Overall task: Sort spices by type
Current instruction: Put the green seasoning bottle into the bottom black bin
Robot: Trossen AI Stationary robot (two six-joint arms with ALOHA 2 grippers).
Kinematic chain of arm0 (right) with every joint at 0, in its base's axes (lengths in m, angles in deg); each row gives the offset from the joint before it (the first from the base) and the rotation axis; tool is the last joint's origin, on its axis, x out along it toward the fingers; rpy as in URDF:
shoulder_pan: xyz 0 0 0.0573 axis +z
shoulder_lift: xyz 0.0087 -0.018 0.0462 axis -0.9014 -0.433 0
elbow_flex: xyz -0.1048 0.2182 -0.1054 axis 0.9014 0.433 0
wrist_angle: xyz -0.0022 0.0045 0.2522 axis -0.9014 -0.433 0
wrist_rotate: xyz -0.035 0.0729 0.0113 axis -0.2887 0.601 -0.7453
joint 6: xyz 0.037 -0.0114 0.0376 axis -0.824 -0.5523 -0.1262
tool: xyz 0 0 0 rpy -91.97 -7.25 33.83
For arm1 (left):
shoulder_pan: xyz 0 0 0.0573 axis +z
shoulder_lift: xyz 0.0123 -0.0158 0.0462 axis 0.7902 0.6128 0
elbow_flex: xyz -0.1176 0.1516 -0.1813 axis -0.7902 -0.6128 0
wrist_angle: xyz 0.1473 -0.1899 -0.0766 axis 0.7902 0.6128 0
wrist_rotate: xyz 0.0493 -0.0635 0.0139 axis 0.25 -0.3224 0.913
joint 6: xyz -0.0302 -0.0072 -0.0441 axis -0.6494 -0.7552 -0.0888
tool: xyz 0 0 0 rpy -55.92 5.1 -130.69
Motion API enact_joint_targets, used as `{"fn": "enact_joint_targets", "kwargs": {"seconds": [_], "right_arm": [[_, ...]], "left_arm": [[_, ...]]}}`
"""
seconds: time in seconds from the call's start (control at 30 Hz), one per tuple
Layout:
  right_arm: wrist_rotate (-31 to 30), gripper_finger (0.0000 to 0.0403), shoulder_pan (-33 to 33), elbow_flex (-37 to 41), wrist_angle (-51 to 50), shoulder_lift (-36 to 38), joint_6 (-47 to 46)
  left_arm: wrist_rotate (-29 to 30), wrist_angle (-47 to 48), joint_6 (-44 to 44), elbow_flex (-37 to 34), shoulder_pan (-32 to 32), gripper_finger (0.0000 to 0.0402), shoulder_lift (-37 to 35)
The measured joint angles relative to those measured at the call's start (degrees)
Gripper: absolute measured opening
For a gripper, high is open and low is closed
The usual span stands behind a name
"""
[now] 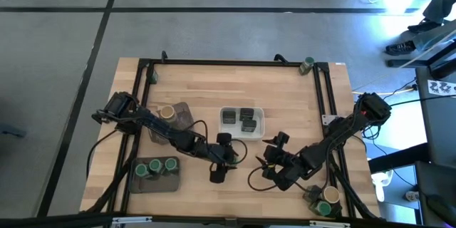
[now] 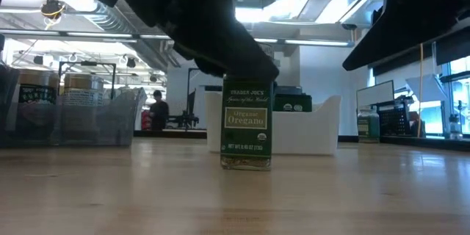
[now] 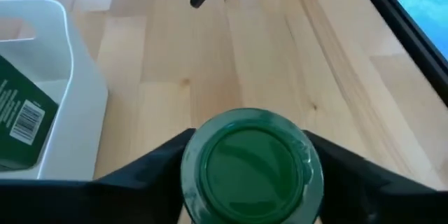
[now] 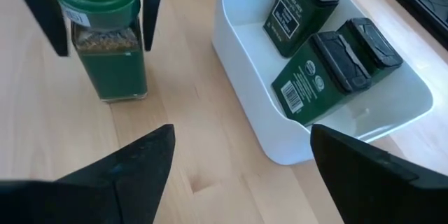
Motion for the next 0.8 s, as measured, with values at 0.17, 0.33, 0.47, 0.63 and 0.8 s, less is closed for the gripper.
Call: {"fn": "enact_joint_targets", "kwargs": {"seconds": [0.17,0.33,0.47,0.63,0.8], "right_arm": [[-2.1,0.0333,0.0,0.0,1.1,0.0,0.0],[-5.9,0.0333,-0.1,0.0,1.2,0.0,0.3],[-7.0,0.0333,-0.5,0.0,1.8,0.0,0.4],[-7.0,0.0333,-0.7,0.0,2.6,0.0,0.4],[-7.1,0.0333,-0.7,0.0,2.7,0.0,0.4]], "left_arm": [[0.5,1.4,1.5,0.0,-0.7,0.0188,-1.5],[1.7,4.2,3.0,0.0,-2.7,0.0188,-6.8],[7.7,11.5,2.0,0.0,-6.2,0.0188,-13.4],[11.4,21.7,-1.7,0.0,-11.9,0.019,-21.4],[11.8,31.9,-10.1,0.0,-17.9,0.019,-27.9]]}}
